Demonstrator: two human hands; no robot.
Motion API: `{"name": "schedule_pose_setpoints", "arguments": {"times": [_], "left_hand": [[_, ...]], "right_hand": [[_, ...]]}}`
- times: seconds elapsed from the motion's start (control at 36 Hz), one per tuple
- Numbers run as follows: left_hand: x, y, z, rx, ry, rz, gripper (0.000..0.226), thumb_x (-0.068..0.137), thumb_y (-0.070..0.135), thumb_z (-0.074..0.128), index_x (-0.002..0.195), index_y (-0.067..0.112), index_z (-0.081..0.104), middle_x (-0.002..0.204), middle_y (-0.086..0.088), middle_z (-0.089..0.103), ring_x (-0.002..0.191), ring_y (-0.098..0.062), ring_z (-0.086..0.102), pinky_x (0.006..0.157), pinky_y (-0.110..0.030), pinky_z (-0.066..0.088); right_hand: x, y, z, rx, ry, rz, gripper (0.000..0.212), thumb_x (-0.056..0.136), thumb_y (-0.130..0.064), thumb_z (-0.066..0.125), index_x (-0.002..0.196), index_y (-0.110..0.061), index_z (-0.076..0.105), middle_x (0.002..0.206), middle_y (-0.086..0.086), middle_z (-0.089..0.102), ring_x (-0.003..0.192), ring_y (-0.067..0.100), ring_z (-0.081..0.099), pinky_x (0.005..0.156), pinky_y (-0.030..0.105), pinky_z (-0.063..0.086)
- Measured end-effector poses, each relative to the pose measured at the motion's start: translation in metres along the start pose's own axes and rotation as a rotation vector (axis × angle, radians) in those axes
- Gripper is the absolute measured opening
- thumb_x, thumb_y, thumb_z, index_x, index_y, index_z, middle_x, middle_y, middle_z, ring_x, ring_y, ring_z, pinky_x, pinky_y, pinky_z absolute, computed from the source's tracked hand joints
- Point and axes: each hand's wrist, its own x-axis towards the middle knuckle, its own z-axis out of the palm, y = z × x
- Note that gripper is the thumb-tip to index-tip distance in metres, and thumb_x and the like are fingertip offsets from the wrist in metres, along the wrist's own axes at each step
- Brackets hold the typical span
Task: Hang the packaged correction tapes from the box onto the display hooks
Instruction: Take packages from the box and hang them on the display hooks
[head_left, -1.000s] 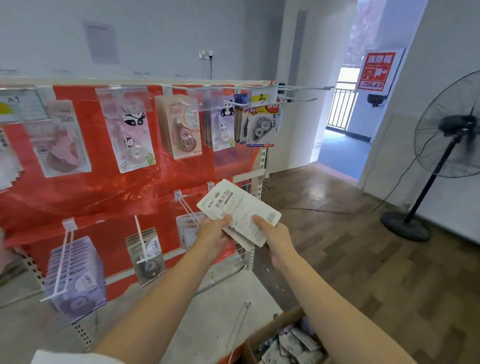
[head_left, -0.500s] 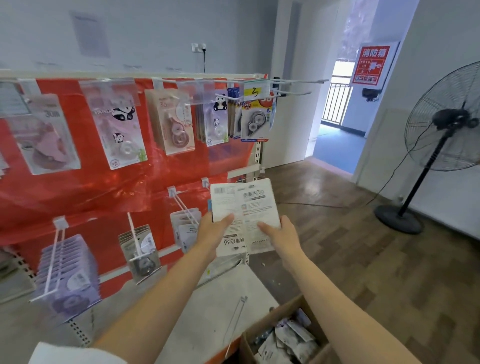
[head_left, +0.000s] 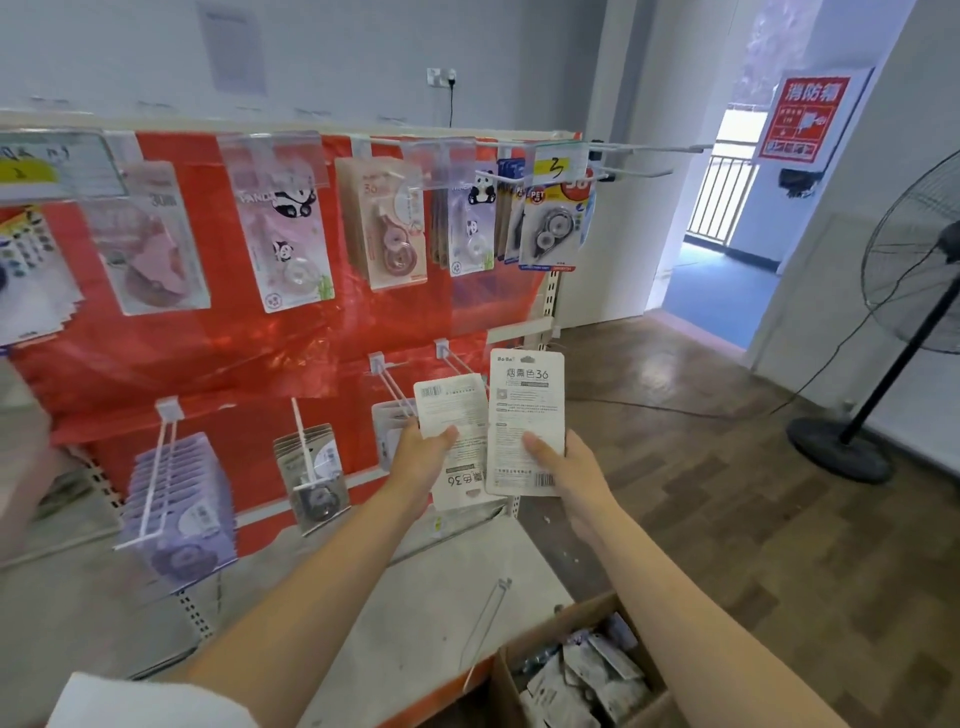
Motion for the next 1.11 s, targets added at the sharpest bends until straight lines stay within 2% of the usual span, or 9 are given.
{"name": "schedule_pose_setpoints", "arguments": {"times": [0.14, 0.31, 0.39, 0.53, 0.69, 0.78, 0.92, 1.03, 1.11], "left_hand": [[-0.003, 0.001, -0.009, 0.065, 0.012, 0.135, 0.066, 0.091, -0.004, 0.054, 0.145, 0.023, 0.027, 0.124, 0.001, 0.047, 0.104, -0.019, 0.055, 0.080, -0.035, 0.052], [0.005, 0.002, -0.022, 0.284, -0.035, 0.063, 0.065, 0.088, 0.004, 0.061, 0.139, 0.024, 0.025, 0.132, -0.005, 0.047, 0.103, -0.029, 0.060, 0.086, -0.048, 0.054], [0.004, 0.008, -0.026, 0.530, -0.176, -0.044, 0.077, 0.082, -0.001, 0.062, 0.139, 0.021, 0.014, 0.112, -0.005, 0.053, 0.090, -0.032, 0.066, 0.077, -0.044, 0.057], [-0.002, 0.019, -0.028, 0.734, -0.499, -0.048, 0.044, 0.082, -0.008, 0.058, 0.120, 0.008, 0.045, 0.117, -0.013, 0.061, 0.090, -0.022, 0.065, 0.071, -0.030, 0.058], [0.000, 0.018, -0.036, 0.509, -0.609, -0.091, 0.043, 0.080, -0.014, 0.059, 0.117, 0.008, 0.061, 0.106, -0.012, 0.069, 0.085, -0.021, 0.070, 0.063, -0.025, 0.057], [0.005, 0.014, -0.035, 0.242, -0.484, -0.168, 0.033, 0.084, -0.013, 0.056, 0.106, 0.011, 0.060, 0.091, -0.011, 0.070, 0.067, -0.018, 0.071, 0.055, -0.027, 0.056], [0.013, 0.002, -0.031, -0.263, -0.258, -0.212, 0.026, 0.089, -0.004, 0.055, 0.115, -0.001, 0.054, 0.089, -0.012, 0.072, 0.077, -0.021, 0.070, 0.066, -0.032, 0.058], [0.001, -0.009, -0.013, -0.183, -0.354, -0.177, 0.030, 0.090, 0.002, 0.059, 0.120, 0.007, 0.055, 0.108, -0.011, 0.070, 0.097, -0.027, 0.067, 0.080, -0.037, 0.057], [-0.002, -0.011, -0.002, -0.189, -0.228, -0.123, 0.025, 0.095, 0.006, 0.053, 0.118, 0.017, 0.054, 0.117, -0.005, 0.065, 0.098, -0.023, 0.065, 0.067, -0.031, 0.056]], "right_hand": [[0.001, 0.002, 0.007, 0.071, 0.006, 0.013, 0.033, 0.091, -0.018, 0.063, 0.123, -0.011, 0.056, 0.118, 0.003, 0.068, 0.106, 0.019, 0.066, 0.084, 0.032, 0.056], [0.002, -0.006, 0.005, 0.086, -0.002, 0.109, 0.010, 0.093, -0.015, 0.061, 0.102, -0.016, 0.062, 0.102, 0.002, 0.072, 0.090, 0.017, 0.068, 0.060, 0.025, 0.055], [0.005, -0.007, 0.003, 0.024, 0.013, 0.096, 0.009, 0.090, -0.013, 0.063, 0.099, -0.016, 0.062, 0.106, 0.005, 0.071, 0.093, 0.020, 0.066, 0.069, 0.031, 0.054], [0.008, -0.012, 0.001, -0.232, 0.001, 0.041, 0.012, 0.090, -0.011, 0.064, 0.088, -0.019, 0.054, 0.102, 0.002, 0.068, 0.085, 0.015, 0.065, 0.063, 0.025, 0.051], [0.004, -0.013, -0.008, -0.221, -0.205, 0.178, 0.011, 0.091, -0.019, 0.064, 0.101, -0.023, 0.064, 0.102, -0.004, 0.073, 0.091, 0.014, 0.070, 0.073, 0.025, 0.055], [0.003, -0.006, -0.009, -0.167, -0.254, 0.240, 0.014, 0.091, -0.018, 0.063, 0.105, -0.017, 0.066, 0.101, 0.001, 0.074, 0.088, 0.016, 0.072, 0.070, 0.027, 0.058], [0.007, 0.004, 0.000, 0.192, -0.063, 0.228, 0.028, 0.098, -0.020, 0.051, 0.122, -0.007, 0.057, 0.102, 0.009, 0.070, 0.071, 0.014, 0.071, 0.051, 0.025, 0.054], [0.007, 0.010, 0.011, 0.227, -0.044, 0.309, 0.030, 0.098, -0.026, 0.051, 0.125, -0.011, 0.055, 0.101, 0.007, 0.068, 0.075, 0.016, 0.067, 0.050, 0.026, 0.054], [0.006, 0.014, 0.015, 0.144, -0.153, 0.319, 0.031, 0.098, -0.026, 0.052, 0.127, -0.015, 0.056, 0.114, 0.007, 0.068, 0.092, 0.020, 0.067, 0.063, 0.030, 0.056]]}}
